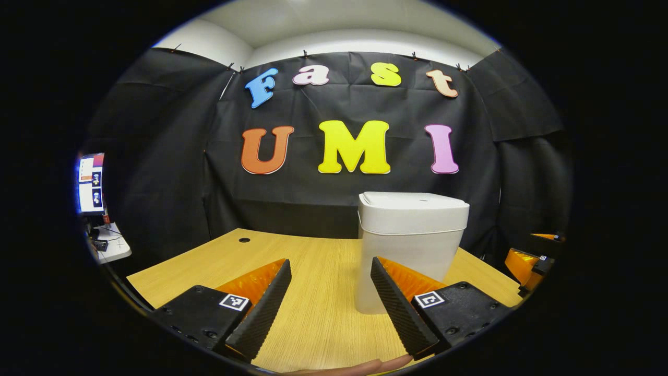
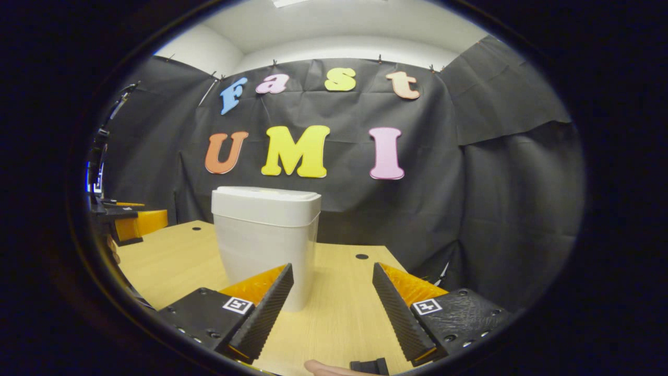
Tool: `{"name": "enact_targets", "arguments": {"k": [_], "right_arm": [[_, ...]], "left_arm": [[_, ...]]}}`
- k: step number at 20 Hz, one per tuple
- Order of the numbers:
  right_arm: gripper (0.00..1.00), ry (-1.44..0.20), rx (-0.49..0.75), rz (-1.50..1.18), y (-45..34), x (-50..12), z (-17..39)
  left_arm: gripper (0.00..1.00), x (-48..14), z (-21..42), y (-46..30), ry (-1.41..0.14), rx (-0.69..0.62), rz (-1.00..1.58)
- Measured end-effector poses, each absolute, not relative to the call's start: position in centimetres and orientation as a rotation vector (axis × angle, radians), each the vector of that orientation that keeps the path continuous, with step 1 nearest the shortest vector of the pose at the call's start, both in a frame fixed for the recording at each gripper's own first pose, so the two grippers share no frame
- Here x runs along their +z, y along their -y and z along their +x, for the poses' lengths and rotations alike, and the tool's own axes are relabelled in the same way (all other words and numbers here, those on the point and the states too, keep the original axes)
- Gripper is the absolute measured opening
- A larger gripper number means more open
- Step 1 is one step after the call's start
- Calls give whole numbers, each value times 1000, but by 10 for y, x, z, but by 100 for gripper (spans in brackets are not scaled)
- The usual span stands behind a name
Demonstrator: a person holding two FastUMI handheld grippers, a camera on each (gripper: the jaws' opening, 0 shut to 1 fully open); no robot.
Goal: Press the lid of the desktop garbage bin to open it, pick up the crumpled paper on the desktop and throw it into the bin, then pick up the pop can on the desktop and drop it into the bin, and finally close the garbage bin lid.
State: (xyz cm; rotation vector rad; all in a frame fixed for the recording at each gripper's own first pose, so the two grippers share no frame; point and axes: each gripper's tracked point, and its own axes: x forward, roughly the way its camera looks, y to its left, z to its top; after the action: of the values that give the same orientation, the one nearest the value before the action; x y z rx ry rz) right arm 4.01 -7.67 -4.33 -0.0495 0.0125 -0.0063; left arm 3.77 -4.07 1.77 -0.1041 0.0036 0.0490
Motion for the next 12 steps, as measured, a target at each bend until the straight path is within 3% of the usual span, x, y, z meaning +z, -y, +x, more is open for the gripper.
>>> {"name": "enact_targets", "arguments": {"k": [12], "right_arm": [[98, 2, -18, -79, 77, -45, 38]], "left_arm": [[99, 22, 32, 43, 15, 51, -82]]}}
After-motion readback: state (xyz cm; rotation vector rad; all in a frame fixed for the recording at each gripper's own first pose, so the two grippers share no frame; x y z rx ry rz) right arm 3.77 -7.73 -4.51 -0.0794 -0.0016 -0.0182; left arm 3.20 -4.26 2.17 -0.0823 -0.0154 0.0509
